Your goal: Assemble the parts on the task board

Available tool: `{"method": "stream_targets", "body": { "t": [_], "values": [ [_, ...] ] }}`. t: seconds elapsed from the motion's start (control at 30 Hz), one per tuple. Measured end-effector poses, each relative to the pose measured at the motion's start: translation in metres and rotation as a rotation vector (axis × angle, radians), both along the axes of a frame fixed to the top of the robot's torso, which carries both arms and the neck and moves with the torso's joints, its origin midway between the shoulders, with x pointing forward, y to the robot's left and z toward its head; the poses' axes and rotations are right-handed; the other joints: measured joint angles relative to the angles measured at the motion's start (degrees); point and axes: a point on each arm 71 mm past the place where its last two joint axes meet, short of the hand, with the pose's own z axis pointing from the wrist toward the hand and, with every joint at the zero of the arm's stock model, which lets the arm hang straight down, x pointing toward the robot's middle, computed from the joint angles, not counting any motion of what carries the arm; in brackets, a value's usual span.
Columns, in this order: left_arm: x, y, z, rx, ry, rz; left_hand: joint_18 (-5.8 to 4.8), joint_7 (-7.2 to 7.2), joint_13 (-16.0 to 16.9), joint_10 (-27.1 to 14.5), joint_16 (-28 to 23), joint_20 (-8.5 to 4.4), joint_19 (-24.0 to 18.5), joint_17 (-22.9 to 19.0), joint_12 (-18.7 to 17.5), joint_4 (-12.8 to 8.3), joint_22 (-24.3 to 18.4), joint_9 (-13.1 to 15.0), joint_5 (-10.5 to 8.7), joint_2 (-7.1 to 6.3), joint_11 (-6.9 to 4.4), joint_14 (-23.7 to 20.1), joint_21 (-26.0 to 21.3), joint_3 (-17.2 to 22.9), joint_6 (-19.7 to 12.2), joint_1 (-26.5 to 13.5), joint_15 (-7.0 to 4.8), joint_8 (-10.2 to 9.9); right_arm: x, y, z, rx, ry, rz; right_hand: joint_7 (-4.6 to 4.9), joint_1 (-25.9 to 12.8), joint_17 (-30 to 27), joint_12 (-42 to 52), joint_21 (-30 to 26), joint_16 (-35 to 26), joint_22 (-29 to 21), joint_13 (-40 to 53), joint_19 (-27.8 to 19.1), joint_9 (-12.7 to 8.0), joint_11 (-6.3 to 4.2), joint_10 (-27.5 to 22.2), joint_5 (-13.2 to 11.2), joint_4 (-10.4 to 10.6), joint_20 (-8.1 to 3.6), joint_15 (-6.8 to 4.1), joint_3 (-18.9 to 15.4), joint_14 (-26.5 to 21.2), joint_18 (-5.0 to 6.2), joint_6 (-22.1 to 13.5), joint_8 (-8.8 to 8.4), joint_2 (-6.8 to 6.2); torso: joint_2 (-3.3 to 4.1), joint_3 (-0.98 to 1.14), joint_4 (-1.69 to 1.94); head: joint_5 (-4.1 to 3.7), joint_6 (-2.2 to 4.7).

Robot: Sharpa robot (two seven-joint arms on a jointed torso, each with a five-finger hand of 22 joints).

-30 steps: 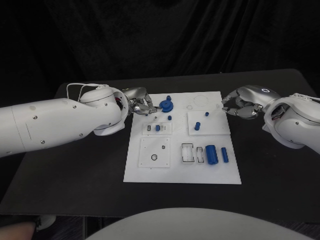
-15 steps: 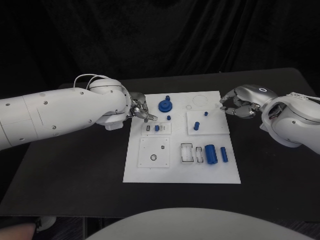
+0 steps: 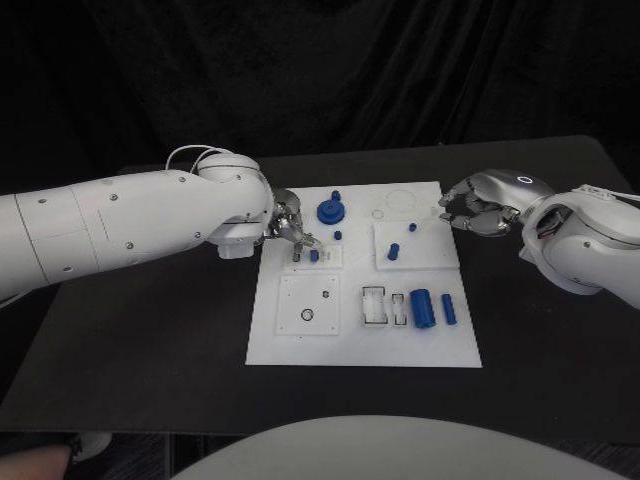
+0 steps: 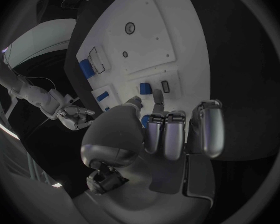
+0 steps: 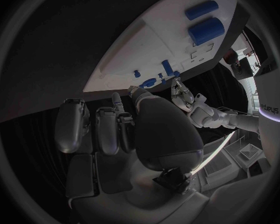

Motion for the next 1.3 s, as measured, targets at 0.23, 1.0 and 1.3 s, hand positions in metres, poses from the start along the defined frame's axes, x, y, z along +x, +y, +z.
{"method": "stream_targets", "body": {
  "t": [0.23,1.0,1.3],
  "values": [
    [0.001,-0.004,0.0,-0.005,0.0,-0.002,0.0,-0.02,0.0,0.0,0.0,0.0,0.0,0.0,0.0,0.0,0.0,-1.23,0.0,0.23,0.0,0.21,-0.2,0.0,0.42,0.23,0.21,-1.04,0.0,0.0,0.0,0.0,0.0,0.001,0.0,0.0,0.0,0.0,0.0,0.0,0.0,0.0,0.0,0.0,0.0,0.0,0.0,0.0,0.0,0.0,0.0,0.0,0.0,0.0,0.0,0.0,0.08,-0.02,0.1,-0.19,0.0],
    [0.0,-0.011,-0.002,-0.024,-0.001,-0.014,0.0,-0.02,0.01,0.0,0.0,0.4,0.01,0.0,0.0,-1.04,0.0,-2.65,1.95,0.39,0.0,0.21,-0.64,1.04,0.82,1.79,0.21,-2.34,0.0,0.001,0.0,0.0,0.001,0.001,0.0,0.0,0.0,0.0,0.0,0.0,-0.01,-0.02,0.0,0.02,0.0,0.0,0.0,0.0,0.0,0.2,0.0,-0.2,0.0,0.0,0.0,0.0,0.05,-0.15,0.19,-0.37,0.0],
    [-0.001,-0.012,-0.005,-0.017,0.009,-0.017,0.0,-0.21,0.02,0.0,0.0,0.4,0.01,0.0,0.01,-1.43,0.0,-2.9,2.19,0.64,0.0,0.21,-0.85,1.44,1.02,2.14,0.21,-2.66,0.0,0.002,0.0,0.0,0.002,0.002,0.0,0.0,0.0,0.0,0.0,0.0,-0.01,-0.03,0.0,-0.03,0.0,0.0,0.0,0.07,0.0,0.2,0.07,-0.2,0.0,0.0,0.0,0.0,0.03,-0.14,0.14,-0.42,0.0]
  ]
}}
